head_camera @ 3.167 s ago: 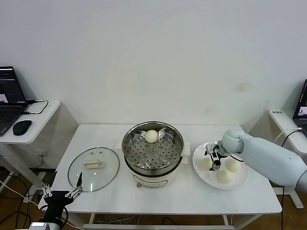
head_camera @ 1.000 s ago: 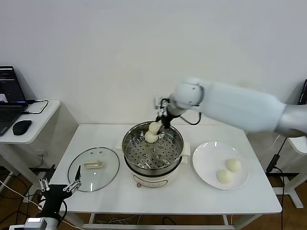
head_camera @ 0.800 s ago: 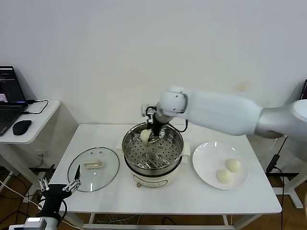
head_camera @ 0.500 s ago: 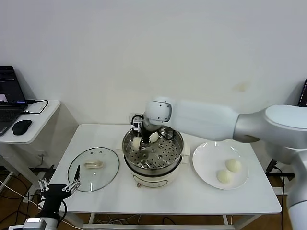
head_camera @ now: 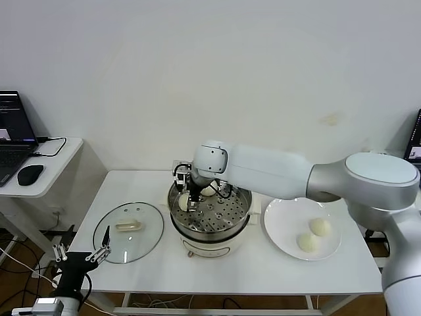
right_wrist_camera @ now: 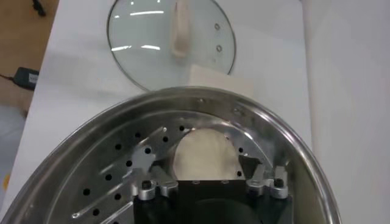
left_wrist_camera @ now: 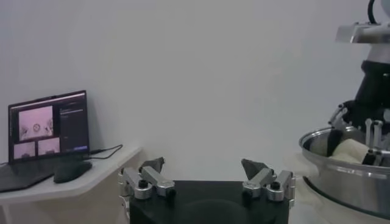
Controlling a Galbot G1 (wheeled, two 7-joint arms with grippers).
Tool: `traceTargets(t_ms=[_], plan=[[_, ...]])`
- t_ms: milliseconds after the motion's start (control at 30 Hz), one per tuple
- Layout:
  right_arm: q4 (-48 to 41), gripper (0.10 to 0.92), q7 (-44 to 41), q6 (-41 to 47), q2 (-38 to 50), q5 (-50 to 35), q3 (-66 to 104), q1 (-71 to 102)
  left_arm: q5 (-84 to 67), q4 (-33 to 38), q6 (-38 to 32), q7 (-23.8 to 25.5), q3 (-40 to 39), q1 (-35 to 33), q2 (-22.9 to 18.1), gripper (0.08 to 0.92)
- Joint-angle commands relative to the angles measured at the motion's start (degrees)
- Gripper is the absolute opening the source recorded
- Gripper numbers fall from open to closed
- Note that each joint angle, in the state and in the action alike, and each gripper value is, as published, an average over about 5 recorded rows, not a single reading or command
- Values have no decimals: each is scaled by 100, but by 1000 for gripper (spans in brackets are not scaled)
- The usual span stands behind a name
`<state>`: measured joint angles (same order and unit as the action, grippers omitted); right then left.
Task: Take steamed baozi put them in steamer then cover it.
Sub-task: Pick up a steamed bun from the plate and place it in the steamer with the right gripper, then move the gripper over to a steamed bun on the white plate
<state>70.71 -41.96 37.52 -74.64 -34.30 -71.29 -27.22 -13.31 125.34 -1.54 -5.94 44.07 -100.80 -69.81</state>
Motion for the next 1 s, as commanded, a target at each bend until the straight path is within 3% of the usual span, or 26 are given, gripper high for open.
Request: traceTargets(t_ms=[33, 433, 633, 1000], plan=[[507, 822, -640, -141, 698, 204, 23, -657, -6, 1, 8, 1, 5, 0, 9, 823], [2014, 823, -2339, -1815, 3566, 1904, -124, -1165, 27, 46, 29, 11, -96, -45, 4, 823], [2427, 823, -2424, -2211, 4804, 2765, 39, -583, 33, 93, 34, 11, -100, -88, 3, 823], [2533, 823, -1961, -2308, 5760, 3972, 1643, 1981, 138, 61, 44, 3, -173, -147, -16, 823]])
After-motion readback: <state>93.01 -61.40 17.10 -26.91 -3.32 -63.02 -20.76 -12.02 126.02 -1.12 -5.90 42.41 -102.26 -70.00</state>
